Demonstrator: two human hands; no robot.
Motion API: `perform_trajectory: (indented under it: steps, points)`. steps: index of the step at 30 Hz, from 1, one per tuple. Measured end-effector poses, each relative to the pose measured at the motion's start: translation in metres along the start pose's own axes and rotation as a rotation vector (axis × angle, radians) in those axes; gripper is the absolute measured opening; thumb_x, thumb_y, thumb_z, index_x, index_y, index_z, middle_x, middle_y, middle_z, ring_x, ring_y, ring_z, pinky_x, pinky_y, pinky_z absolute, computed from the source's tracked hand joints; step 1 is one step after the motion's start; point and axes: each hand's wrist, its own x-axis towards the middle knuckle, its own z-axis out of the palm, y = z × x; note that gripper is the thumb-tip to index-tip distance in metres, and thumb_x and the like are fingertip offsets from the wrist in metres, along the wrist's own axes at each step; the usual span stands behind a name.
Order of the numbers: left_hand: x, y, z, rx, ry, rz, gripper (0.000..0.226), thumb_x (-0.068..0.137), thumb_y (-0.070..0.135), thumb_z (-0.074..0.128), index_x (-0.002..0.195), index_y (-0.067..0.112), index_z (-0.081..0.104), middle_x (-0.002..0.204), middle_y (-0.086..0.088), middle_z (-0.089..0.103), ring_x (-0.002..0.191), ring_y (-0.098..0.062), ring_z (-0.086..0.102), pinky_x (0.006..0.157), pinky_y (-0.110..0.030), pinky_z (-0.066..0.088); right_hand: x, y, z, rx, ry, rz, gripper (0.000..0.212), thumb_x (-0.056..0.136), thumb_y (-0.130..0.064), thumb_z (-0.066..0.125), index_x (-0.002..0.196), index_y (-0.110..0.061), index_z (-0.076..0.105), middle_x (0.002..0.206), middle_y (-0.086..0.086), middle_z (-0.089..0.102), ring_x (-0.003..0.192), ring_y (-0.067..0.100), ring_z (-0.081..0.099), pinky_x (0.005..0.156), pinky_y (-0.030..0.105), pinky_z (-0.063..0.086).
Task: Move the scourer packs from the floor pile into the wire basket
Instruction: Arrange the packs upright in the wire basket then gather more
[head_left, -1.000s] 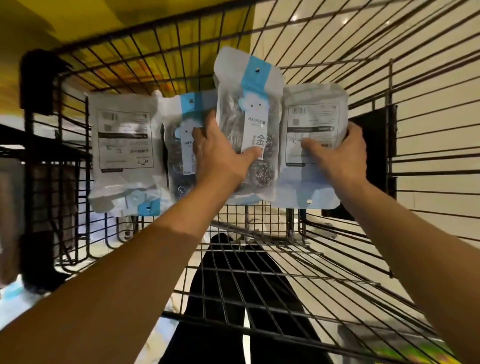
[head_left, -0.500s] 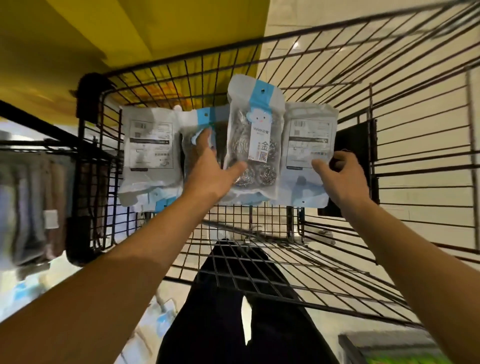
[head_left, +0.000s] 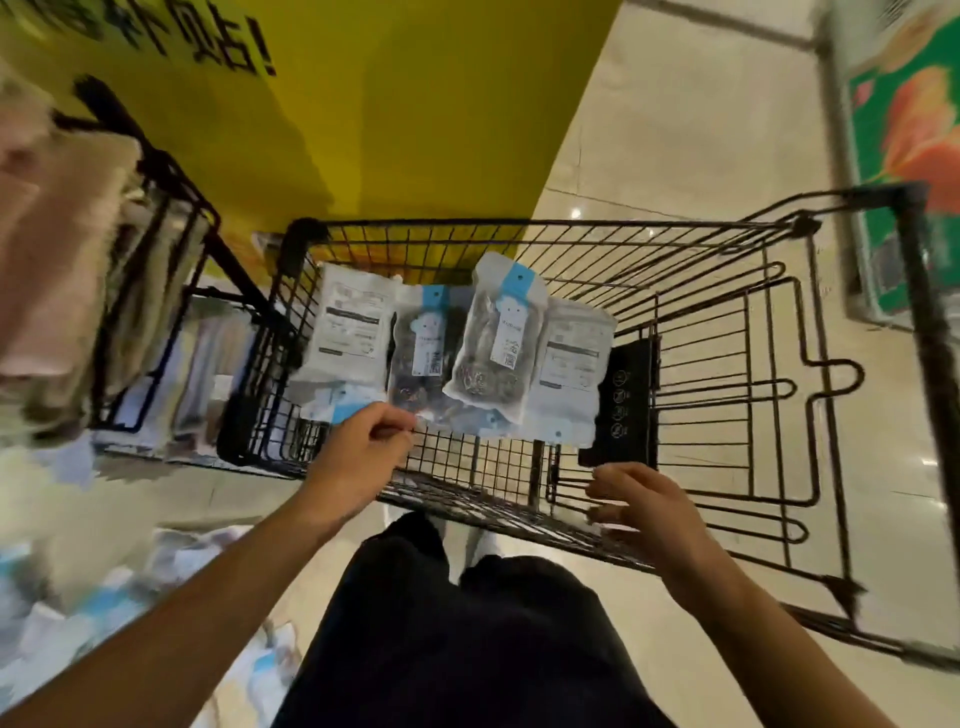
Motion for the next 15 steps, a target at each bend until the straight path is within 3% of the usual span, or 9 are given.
perform_trajectory:
  steps: [3,6,9,11,13,15]
  points:
    - [-0.022,-0.009,0.001,-0.023,0.055,-0.015,0.020,0.097,0.009,0.067,0.097,0.028,0.072,0.099,0.004,0.072,0.096,-0.019,0.070,0.086,-0.033,0.056,-0.012,0.001,-0.002,-0.089,-0.026,-0.088,0.013,0.103,-0.031,0.066,0.109,-0.021,0.074,0.103,0.003,0.080,0.097,0.030,0.076,0.080,0.038,0.059]
    - [-0.055,-0.018,0.004,-0.052,0.103,-0.020,0.022,0.097,0.011,0.068,0.093,0.032,0.071,0.096,0.009,0.071,0.090,-0.014,0.068,0.078,-0.028,0.052,-0.019,0.002,-0.002,-0.165,-0.064,-0.199,0.009,0.102,-0.027,0.067,0.103,-0.022,0.073,0.101,0.004,0.078,0.093,0.027,0.075,0.082,0.039,0.059]
    - [-0.092,-0.038,0.011,-0.088,0.217,-0.072,0.014,0.088,0.028,0.069,0.091,0.042,0.072,0.090,0.010,0.075,0.087,-0.015,0.072,0.080,-0.038,0.056,-0.023,0.009,-0.003,-0.206,-0.121,-0.272,0.009,0.102,-0.023,0.068,0.098,-0.020,0.075,0.094,0.004,0.079,0.090,0.028,0.075,0.078,0.038,0.059]
    - [-0.121,-0.055,0.018,-0.129,0.284,-0.129,0.018,0.089,0.023,0.067,0.090,0.040,0.071,0.086,0.006,0.075,0.083,-0.016,0.072,0.080,-0.041,0.057,-0.026,0.017,-0.004,-0.239,-0.170,-0.299,0.010,0.100,-0.021,0.069,0.095,-0.019,0.077,0.090,0.001,0.079,0.087,0.028,0.074,0.080,0.042,0.059]
    - [-0.153,-0.070,0.029,-0.154,0.349,-0.195,0.020,0.095,0.015,0.065,0.093,0.034,0.071,0.088,0.003,0.074,0.084,-0.016,0.072,0.077,-0.035,0.056,-0.027,0.026,-0.006,-0.271,-0.219,-0.306,0.011,0.099,-0.020,0.070,0.093,-0.019,0.078,0.088,0.001,0.079,0.086,0.027,0.074,0.083,0.046,0.059]
    - [-0.184,-0.087,0.046,-0.214,0.402,-0.271,0.017,0.097,0.013,0.064,0.096,0.029,0.070,0.089,0.001,0.072,0.082,-0.016,0.071,0.072,-0.029,0.051,-0.025,0.035,-0.009,-0.299,-0.262,-0.300,0.010,0.100,-0.019,0.069,0.094,-0.017,0.078,0.090,0.007,0.079,0.084,0.027,0.071,0.076,0.042,0.057]
